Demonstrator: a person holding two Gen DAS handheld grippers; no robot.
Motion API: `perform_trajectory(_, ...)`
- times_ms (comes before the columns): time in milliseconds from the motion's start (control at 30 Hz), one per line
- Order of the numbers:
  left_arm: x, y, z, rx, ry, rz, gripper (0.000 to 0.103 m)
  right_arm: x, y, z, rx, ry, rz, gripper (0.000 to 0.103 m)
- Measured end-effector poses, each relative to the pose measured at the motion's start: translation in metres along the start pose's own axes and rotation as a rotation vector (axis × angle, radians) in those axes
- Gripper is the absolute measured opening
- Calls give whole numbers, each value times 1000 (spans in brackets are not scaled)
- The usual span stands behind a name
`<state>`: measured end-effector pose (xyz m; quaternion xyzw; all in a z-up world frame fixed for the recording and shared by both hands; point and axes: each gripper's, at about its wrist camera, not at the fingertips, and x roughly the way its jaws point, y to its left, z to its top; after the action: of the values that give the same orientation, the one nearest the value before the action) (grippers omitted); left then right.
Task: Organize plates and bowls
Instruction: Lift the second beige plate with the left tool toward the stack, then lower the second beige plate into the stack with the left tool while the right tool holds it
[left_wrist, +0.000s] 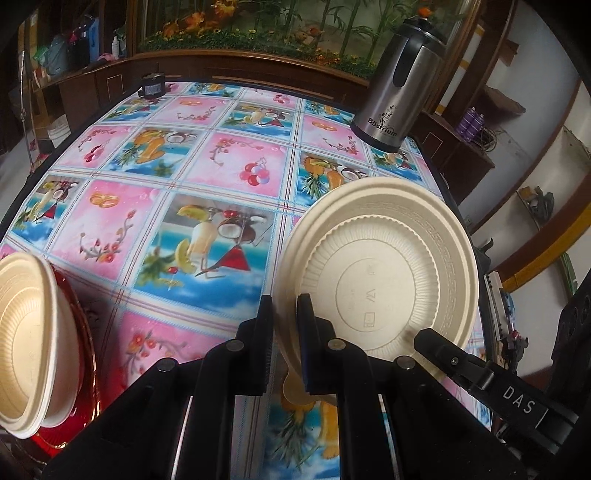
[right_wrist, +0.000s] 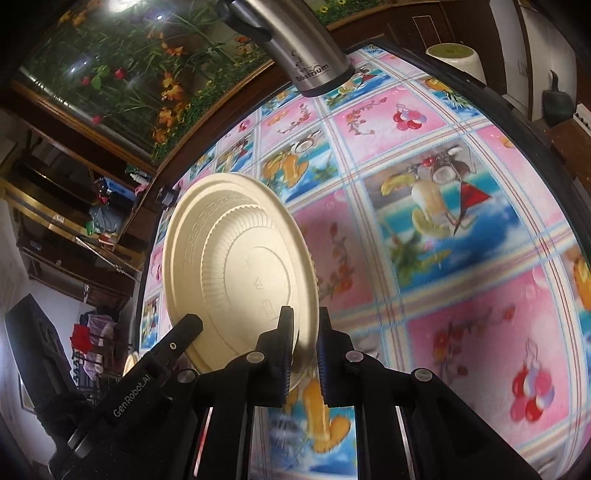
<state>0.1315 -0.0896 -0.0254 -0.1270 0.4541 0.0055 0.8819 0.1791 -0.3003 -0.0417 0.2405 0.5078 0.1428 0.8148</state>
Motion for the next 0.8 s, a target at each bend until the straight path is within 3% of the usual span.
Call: perform_trajectory(800,-57,59,-34,-16,-73,-21,11,-21,53,-62,-102,-17,33,12)
